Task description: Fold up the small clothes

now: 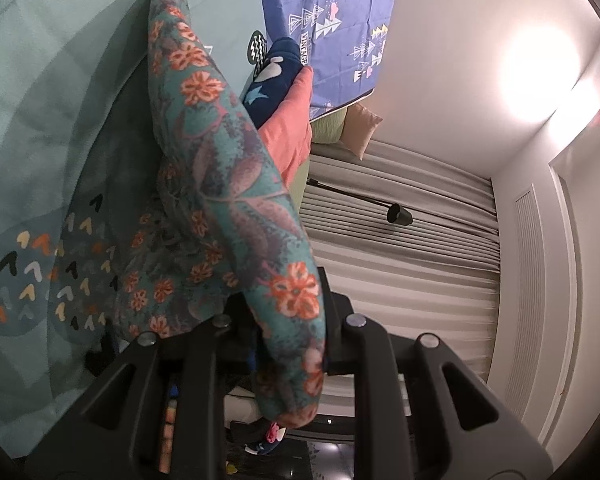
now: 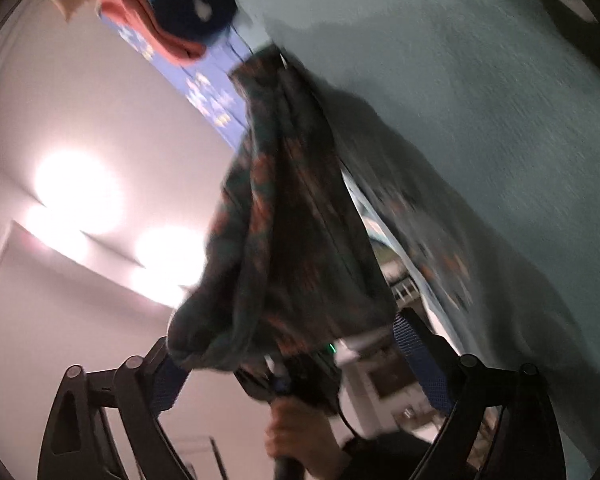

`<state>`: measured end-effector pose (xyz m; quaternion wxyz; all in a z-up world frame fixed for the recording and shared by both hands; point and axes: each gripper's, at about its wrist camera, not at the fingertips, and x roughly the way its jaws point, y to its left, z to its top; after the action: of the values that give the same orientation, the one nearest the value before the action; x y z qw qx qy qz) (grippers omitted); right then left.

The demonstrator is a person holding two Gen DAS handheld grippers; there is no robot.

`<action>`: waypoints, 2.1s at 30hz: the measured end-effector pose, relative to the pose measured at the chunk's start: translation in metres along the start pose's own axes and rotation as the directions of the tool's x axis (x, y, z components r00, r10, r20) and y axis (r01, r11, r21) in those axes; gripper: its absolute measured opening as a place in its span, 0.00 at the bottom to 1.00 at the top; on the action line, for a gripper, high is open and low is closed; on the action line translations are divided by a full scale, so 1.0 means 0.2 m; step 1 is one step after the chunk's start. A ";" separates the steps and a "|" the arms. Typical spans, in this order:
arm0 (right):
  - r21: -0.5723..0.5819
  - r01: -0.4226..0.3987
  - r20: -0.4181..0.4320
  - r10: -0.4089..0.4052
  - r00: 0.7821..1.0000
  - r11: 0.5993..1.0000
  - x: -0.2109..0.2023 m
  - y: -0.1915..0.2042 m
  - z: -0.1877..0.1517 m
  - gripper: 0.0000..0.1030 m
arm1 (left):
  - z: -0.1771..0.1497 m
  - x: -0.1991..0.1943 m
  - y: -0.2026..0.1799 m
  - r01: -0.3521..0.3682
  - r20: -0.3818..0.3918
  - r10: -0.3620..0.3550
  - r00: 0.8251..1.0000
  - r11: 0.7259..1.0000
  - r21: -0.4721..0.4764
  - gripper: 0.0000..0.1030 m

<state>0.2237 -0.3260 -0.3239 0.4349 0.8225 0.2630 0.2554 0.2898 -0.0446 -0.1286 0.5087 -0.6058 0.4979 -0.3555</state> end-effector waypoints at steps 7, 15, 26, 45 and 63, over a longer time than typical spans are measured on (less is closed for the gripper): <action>-0.003 0.032 -0.045 -0.032 0.998 0.999 0.12 0.10 0.13 1.00 | -0.01 -0.04 0.01 0.000 -0.001 0.000 1.000 1.000 -0.007 0.21; -0.135 0.307 -0.095 -0.321 0.942 0.942 0.29 0.40 0.51 1.00 | -0.04 -0.14 0.09 -0.012 0.016 0.012 1.000 1.000 -0.026 0.21; -0.348 0.494 -0.296 -0.593 0.749 0.797 0.68 0.47 0.59 0.96 | -0.07 -0.17 0.18 0.003 0.015 -0.002 1.000 0.999 -0.053 0.21; -0.613 0.599 -0.047 -0.781 0.623 0.515 1.02 0.95 0.28 0.12 | 0.04 -0.39 -0.19 0.075 0.087 -0.086 0.992 0.989 0.129 0.21; -0.865 0.359 -0.083 -0.806 0.586 0.351 2.25 1.07 -0.43 0.12 | 0.52 -1.41 -0.41 0.044 0.410 -0.176 0.895 0.950 0.310 0.21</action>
<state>0.5426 -0.0849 -0.0145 0.7201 0.2898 0.5152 0.3633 0.3356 0.2542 -0.0517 0.6692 -0.6147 0.2790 -0.3106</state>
